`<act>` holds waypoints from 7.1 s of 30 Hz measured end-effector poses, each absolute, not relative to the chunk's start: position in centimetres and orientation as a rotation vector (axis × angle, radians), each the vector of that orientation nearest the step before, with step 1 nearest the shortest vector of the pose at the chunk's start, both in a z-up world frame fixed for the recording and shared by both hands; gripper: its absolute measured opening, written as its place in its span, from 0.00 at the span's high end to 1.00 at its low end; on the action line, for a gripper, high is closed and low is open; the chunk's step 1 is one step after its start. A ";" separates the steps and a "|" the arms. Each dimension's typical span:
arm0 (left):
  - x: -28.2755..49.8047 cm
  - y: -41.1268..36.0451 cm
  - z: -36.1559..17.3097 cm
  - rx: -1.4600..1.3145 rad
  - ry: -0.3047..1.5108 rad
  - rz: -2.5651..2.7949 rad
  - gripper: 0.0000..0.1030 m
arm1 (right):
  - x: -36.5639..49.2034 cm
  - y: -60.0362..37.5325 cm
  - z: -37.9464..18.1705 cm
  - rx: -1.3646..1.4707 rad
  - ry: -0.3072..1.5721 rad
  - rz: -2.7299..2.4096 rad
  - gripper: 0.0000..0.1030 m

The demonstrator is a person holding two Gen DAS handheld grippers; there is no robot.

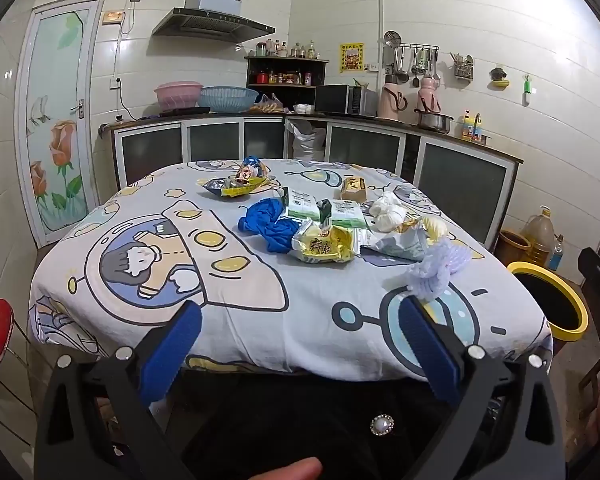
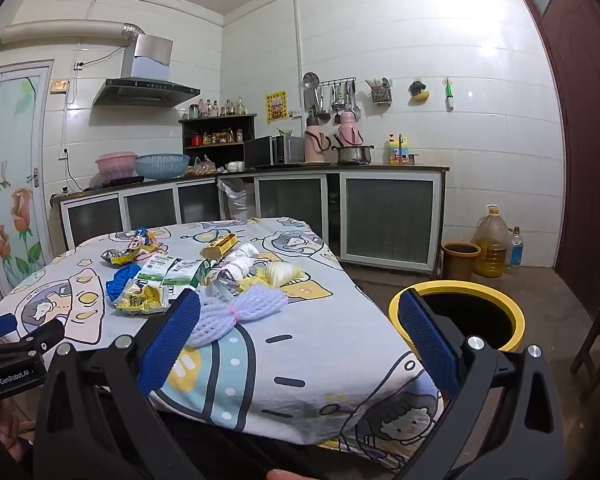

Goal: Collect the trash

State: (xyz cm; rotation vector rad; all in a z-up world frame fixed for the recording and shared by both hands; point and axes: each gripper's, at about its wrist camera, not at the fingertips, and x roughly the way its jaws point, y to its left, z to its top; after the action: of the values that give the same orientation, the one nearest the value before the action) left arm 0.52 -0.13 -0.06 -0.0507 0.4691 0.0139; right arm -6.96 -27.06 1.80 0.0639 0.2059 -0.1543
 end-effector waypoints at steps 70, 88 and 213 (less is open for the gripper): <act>0.6 -0.1 -1.0 -0.056 0.498 0.000 0.08 | -6.7 -27.5 1.2 0.079 0.225 -0.158 0.07; 0.7 -0.2 -1.2 -0.056 0.508 -0.005 0.08 | -6.5 -28.0 0.6 0.082 0.229 -0.159 0.07; 24.4 10.7 4.7 -0.008 0.773 -0.671 0.84 | 9.3 -28.0 1.4 0.144 0.602 0.233 0.86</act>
State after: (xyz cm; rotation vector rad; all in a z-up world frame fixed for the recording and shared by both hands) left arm 24.42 10.73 4.72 -0.0084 0.7735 -0.6714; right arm 9.33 -27.99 1.43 0.1440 0.6017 0.2329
